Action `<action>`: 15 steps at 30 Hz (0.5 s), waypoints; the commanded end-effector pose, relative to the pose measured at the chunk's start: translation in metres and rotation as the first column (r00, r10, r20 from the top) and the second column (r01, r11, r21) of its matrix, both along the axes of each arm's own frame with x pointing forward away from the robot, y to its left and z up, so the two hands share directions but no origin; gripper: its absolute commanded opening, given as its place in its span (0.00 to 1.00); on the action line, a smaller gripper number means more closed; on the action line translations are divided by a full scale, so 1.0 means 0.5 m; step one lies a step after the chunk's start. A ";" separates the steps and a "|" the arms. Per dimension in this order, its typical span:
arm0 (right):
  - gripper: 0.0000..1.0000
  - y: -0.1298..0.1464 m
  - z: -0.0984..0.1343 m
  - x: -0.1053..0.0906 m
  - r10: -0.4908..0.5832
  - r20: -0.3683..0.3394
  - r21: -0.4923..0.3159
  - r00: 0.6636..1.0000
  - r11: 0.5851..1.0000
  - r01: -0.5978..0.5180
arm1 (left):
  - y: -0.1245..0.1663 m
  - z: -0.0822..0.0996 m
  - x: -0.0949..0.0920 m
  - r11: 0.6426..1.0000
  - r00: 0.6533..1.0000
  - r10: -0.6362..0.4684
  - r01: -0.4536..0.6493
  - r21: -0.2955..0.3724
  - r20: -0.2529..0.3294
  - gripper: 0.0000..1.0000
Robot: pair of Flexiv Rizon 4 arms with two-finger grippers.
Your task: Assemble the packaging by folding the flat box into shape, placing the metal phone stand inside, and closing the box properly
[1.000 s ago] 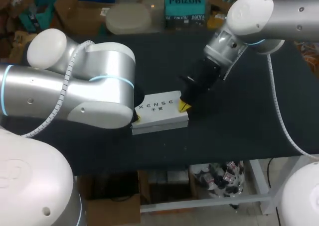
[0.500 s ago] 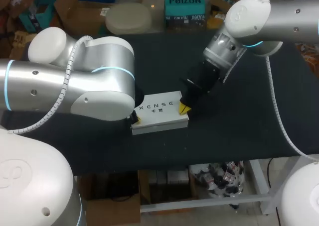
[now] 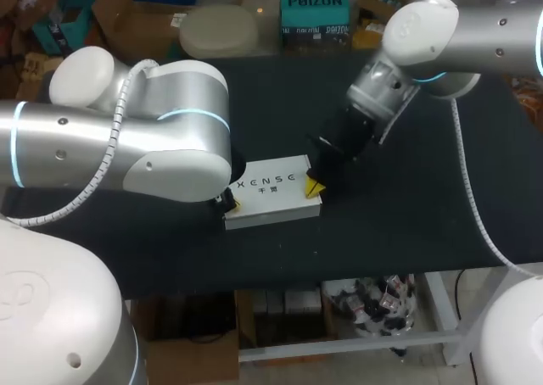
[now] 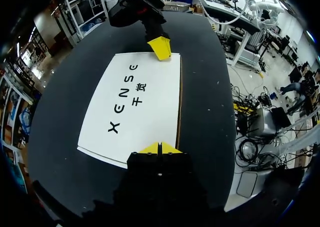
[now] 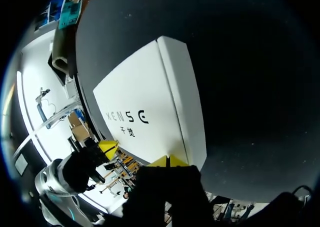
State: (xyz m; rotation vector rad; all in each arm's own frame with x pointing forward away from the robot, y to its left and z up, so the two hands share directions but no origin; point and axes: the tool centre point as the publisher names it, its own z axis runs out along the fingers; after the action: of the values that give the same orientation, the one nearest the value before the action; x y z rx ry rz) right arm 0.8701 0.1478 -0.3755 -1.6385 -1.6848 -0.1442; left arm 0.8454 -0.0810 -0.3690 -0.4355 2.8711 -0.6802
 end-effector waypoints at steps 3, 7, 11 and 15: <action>0.00 -0.011 0.038 -0.008 -0.005 0.046 0.014 0.999 1.000 0.004 | -0.004 0.025 -0.015 1.000 0.999 0.000 0.000 0.003 0.045 0.00; 0.00 -0.009 0.043 -0.010 0.000 0.054 0.019 0.999 1.000 -0.001 | -0.006 0.031 -0.014 1.000 0.998 -0.005 0.005 0.006 0.057 0.00; 0.00 0.000 0.024 -0.013 0.016 0.037 0.013 0.999 1.000 -0.016 | -0.004 0.019 -0.006 1.000 0.999 -0.008 0.008 0.002 0.051 0.00; 0.00 0.005 -0.002 -0.011 0.022 0.005 -0.002 1.000 1.000 -0.022 | 0.001 -0.008 0.001 1.000 1.000 0.001 -0.001 -0.010 0.019 0.00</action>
State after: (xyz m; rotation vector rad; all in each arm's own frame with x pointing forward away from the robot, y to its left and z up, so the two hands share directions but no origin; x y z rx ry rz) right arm 0.8565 0.1449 -0.3664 -1.6356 -1.7132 -0.1618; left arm 0.8386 -0.0810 -0.3623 -0.4306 2.8405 -0.6829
